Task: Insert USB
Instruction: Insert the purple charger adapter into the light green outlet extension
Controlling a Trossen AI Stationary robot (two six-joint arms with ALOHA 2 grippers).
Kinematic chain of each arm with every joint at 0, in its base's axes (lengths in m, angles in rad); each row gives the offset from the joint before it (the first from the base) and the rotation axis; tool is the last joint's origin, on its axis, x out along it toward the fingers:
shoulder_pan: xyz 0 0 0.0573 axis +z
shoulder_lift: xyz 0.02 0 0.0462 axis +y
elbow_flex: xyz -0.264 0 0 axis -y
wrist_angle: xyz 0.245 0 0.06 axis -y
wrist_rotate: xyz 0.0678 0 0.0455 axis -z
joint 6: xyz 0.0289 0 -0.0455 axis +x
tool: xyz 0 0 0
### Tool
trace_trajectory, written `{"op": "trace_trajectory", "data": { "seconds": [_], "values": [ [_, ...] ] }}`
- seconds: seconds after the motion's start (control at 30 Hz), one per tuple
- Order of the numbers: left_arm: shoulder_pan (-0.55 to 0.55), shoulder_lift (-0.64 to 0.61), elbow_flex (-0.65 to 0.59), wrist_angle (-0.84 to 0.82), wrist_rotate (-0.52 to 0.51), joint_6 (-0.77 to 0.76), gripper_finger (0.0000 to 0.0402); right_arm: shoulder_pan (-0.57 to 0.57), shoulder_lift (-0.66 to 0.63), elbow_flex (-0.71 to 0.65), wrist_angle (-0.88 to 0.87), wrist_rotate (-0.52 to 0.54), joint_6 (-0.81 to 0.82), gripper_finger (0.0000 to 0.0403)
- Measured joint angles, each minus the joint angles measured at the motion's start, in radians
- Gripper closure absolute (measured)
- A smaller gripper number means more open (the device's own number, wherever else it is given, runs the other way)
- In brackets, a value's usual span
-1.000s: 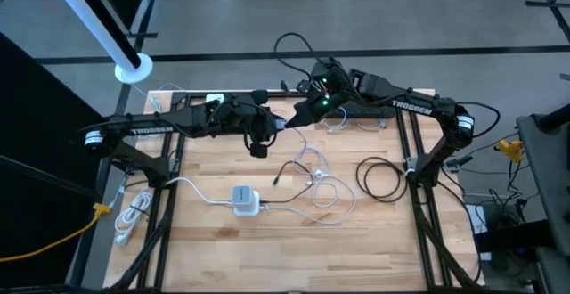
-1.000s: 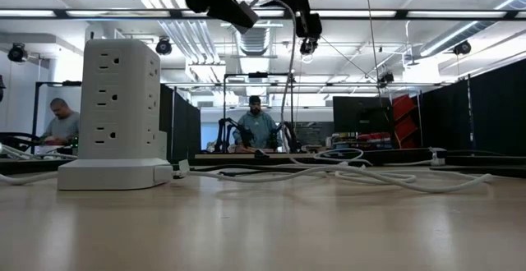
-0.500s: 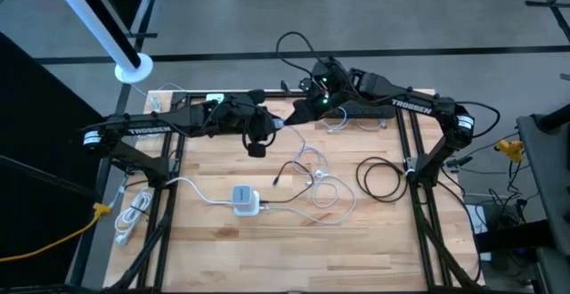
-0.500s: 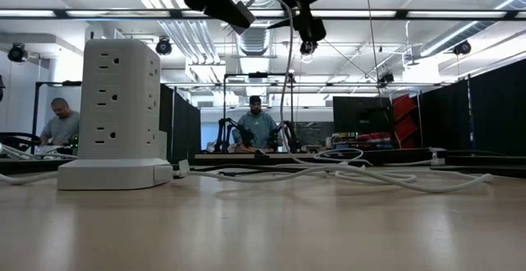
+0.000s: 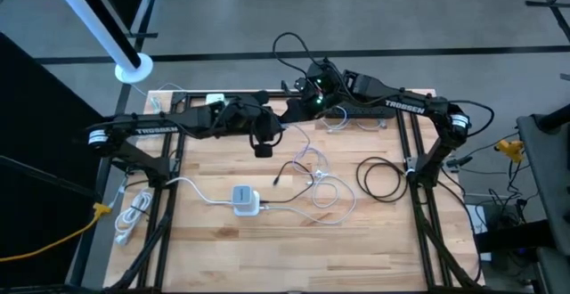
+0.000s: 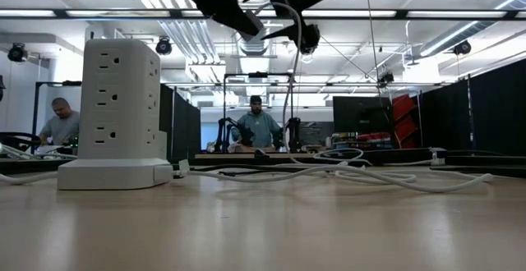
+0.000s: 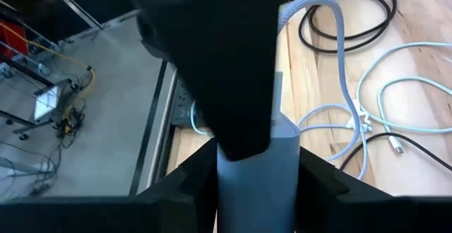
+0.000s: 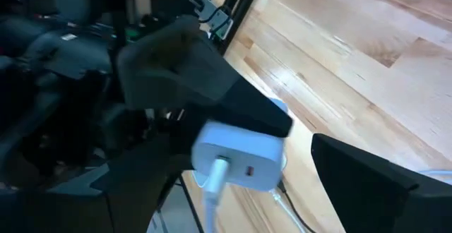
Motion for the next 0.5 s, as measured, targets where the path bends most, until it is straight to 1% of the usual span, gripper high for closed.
{"op": "trace_trajectory", "data": {
  "seconds": [0.23,0.33,0.5],
  "values": [
    [0.0,0.026,0.0,0.014,-0.028,-0.031,0.0284,0.008,0.0,0.0,0.013,0.024,0.007,0.0081],
    [0.0,0.026,-0.001,0.033,-0.03,-0.04,0.0284,0.01,0.005,0.0,0.015,0.048,0.005,0.0087],
    [0.0,0.024,-0.002,0.067,-0.029,-0.072,0.0284,0.011,0.025,0.0,0.008,0.05,0.004,0.0099]
  ]
}}
